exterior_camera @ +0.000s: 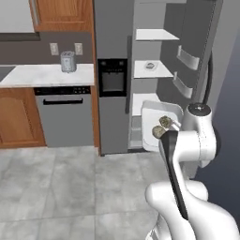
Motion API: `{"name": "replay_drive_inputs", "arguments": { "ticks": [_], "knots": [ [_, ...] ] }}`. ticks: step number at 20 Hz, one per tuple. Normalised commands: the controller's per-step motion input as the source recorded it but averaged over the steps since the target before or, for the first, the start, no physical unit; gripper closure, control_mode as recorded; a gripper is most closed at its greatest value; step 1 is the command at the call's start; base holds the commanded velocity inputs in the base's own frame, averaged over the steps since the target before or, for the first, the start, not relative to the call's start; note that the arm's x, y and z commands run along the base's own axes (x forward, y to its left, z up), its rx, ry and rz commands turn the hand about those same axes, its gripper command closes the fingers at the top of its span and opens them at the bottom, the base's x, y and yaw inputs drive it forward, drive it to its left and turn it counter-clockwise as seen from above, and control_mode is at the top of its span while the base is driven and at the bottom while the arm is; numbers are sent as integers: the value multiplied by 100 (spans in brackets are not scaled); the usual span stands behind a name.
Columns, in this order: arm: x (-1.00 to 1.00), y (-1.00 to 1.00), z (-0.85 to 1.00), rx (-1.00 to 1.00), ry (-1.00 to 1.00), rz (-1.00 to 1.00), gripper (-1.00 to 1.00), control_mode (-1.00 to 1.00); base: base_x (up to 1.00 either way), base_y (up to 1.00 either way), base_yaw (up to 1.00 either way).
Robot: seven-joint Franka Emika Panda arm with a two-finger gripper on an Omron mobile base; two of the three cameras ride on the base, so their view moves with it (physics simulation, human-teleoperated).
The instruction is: Place two dumplings into each of the tupperware containers and then place the containers in the fridge.
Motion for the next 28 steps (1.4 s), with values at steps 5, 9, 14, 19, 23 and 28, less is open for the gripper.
{"name": "replay_drive_inputs", "arguments": {
  "ticks": [5, 9, 14, 19, 23, 28],
  "knots": [
    [0, 0, 0, 0, 0, 0, 100, 100, 100, -52, -2],
    [0, 0, 0, 0, 0, 0, 100, 100, 100, -44, 0],
    [0, 0, 0, 0, 0, 0, 100, 100, 100, -45, 0],
    [0, 0, 0, 0, 0, 0, 100, 100, 100, -59, 0],
    [0, 0, 0, 0, 0, 0, 100, 100, 99, -55, -2],
    [0, 0, 0, 0, 0, 0, 100, 100, 90, -35, 0]
  ]
}}
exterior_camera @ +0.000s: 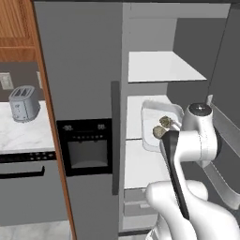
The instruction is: Place two dumplings into each of the tupperware containers and then place the containers in the fridge.
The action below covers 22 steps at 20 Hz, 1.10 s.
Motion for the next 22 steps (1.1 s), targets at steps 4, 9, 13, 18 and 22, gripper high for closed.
{"name": "replay_drive_inputs", "arguments": {
  "ticks": [4, 9, 13, 18, 22],
  "knots": [
    [0, 0, 0, 0, 0, 0, 100, 100, 66, -19, -1],
    [53, -39, 6, 1, 17, -17, 100, -100, 0, 0, 0],
    [44, -28, 51, 0, 11, -22, 100, -100, 0, 0, 0],
    [49, -43, 67, 12, 3, -7, 100, -100, 0, 0, 0],
    [75, -31, 46, 11, 0, 0, 100, -100, 0, 0, 0]
  ]
}}
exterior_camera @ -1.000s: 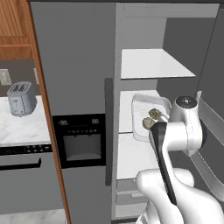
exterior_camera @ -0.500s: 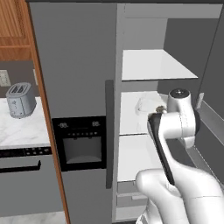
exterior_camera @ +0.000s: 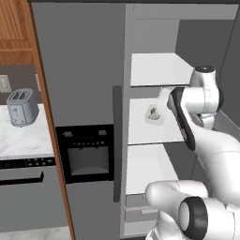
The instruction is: Place two dumplings into each of the tupperware containers and then place the containers in the fridge.
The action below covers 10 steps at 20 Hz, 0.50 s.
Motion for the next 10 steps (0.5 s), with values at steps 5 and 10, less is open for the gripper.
{"name": "replay_drive_inputs", "arguments": {
  "ticks": [5, 10],
  "knots": [
    [88, -1, 32, 0, 4, 0, 100, -100, 0, 0, 0],
    [63, 0, 40, 0, 1, 0, 100, -100, 0, 0, 0]
  ]
}}
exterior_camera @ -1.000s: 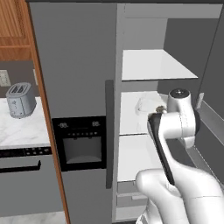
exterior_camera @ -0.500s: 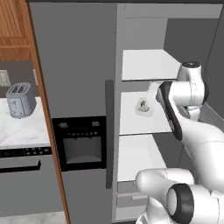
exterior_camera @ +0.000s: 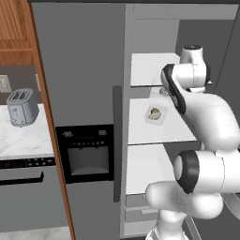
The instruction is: Place two dumplings into each of the tupperware containers and then place the containers in the fridge.
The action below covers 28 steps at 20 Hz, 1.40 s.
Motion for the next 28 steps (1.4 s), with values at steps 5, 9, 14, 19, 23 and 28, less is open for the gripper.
{"name": "replay_drive_inputs", "arguments": {
  "ticks": [5, 9, 14, 19, 23, 28],
  "knots": [
    [54, -4, 22, 0, 0, 0, 100, -100, 0, 0, 0],
    [-14, -52, 13, 0, -1, 0, 100, -100, 0, 0, 0],
    [-79, -64, 8, 1, -16, 0, 100, -100, 0, 0, 0],
    [-100, -55, 1, 2, -30, 0, 100, -100, 0, 0, 0],
    [-100, -9, 12, 0, -33, 0, 100, -100, 0, 0, 0],
    [-100, 0, 22, -3, -26, 0, 100, -100, 0, 0, 0]
  ]
}}
